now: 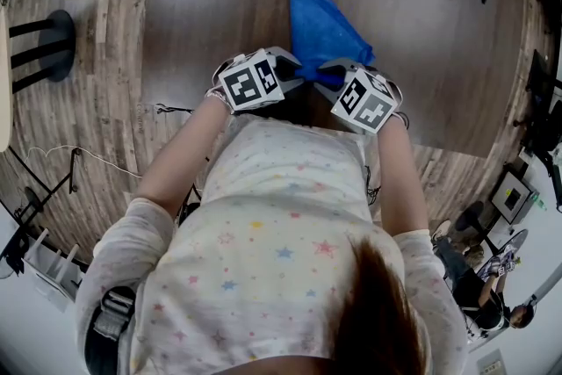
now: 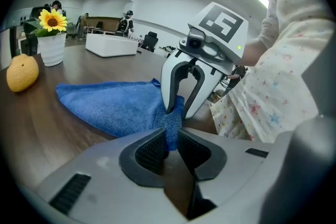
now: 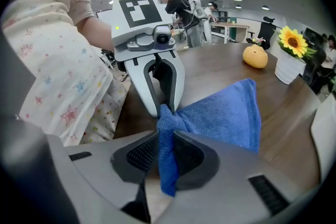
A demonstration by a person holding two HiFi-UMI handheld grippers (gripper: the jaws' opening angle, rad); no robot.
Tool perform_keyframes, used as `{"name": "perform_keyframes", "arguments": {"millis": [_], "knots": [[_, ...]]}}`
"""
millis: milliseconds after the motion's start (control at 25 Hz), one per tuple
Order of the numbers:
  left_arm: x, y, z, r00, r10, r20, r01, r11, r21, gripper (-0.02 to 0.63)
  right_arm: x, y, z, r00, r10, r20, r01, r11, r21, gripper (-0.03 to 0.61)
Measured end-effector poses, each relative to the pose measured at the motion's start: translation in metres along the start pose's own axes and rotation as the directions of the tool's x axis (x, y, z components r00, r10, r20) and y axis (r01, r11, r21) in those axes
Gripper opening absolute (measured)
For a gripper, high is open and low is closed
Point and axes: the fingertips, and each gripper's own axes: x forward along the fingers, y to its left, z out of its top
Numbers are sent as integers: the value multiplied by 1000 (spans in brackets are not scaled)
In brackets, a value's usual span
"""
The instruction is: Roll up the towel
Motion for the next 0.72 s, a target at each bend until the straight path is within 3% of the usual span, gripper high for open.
{"name": "perform_keyframes", "arguments": {"millis": [280, 720], "knots": [[-2, 12, 4, 1000, 18, 15, -17, 999, -30, 91, -1, -13, 5, 997, 73, -7, -72, 995, 76, 81], [-11, 36, 9, 987, 140, 79, -131, 985, -108, 109, -5, -43, 15, 995, -75, 59, 66, 989, 133, 129]]}}
